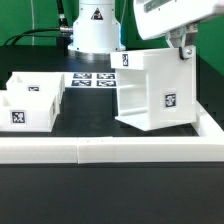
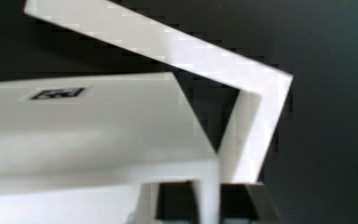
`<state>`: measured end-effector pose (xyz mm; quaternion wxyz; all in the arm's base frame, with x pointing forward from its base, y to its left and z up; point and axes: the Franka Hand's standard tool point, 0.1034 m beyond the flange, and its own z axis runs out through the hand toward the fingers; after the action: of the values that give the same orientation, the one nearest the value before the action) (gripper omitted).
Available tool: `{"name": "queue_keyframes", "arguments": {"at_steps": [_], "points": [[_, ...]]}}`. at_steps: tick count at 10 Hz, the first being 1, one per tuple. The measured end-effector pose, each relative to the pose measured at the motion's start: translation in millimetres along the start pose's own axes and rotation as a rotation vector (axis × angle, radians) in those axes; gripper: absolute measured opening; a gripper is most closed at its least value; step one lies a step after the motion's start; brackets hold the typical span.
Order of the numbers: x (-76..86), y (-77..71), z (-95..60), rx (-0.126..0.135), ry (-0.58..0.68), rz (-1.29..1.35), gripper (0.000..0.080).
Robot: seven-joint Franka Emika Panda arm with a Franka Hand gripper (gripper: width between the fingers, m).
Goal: Assemble drawer
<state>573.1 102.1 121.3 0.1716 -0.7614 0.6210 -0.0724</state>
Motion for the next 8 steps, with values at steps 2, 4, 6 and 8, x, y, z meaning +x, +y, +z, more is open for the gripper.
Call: {"name": "queue_keyframes", "arguments": {"at_steps": [2, 4, 6, 8], "points": [[0.5, -1.4, -1.0, 0.016, 0.0, 0.064, 0.0048], [-0.2, -0.4, -0.7, 0.017, -0.005, 0.137, 0.0048], [-0.6, -1.0, 1.3, 0.017, -0.006, 0.136, 0.0048], [-3.2, -17.8, 15.1, 0.022, -0.018, 0.141, 0.0057]]}}
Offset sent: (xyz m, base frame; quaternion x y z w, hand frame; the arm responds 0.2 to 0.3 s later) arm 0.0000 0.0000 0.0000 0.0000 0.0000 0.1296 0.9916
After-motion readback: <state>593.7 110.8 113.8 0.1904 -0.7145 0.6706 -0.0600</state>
